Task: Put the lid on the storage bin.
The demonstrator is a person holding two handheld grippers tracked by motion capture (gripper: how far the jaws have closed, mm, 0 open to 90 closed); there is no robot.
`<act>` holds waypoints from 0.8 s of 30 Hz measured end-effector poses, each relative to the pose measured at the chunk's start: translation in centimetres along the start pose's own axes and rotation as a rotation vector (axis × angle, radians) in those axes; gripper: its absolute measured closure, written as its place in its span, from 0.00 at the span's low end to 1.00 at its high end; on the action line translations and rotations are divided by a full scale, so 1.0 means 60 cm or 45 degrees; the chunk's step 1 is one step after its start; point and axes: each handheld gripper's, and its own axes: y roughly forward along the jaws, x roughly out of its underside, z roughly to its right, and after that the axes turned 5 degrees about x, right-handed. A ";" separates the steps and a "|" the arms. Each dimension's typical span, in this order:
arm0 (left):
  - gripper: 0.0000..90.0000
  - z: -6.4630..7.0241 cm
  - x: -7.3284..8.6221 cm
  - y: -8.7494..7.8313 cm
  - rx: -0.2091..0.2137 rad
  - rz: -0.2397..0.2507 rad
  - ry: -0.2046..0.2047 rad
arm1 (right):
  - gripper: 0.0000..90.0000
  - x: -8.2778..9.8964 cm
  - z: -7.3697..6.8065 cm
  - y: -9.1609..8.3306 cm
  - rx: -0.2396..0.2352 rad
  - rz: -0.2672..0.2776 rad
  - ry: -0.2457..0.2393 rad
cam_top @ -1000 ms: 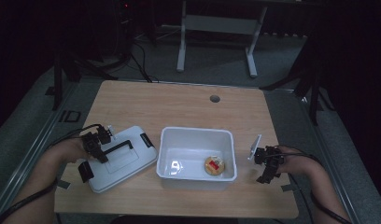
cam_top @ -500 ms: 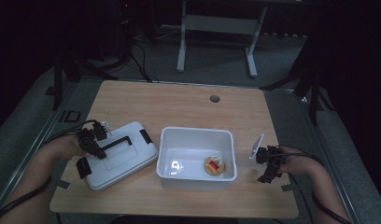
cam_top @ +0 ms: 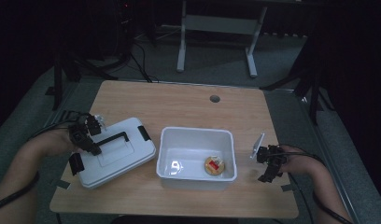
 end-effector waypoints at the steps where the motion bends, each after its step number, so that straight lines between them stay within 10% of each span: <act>1: 0.93 0.004 0.000 -0.014 -0.013 0.004 0.009 | 0.16 0.000 0.000 0.000 0.000 0.000 0.000; 24: 0.93 0.066 -0.056 -0.126 -0.088 0.025 0.157 | 0.16 0.001 -0.001 -0.002 -0.012 -0.005 -0.003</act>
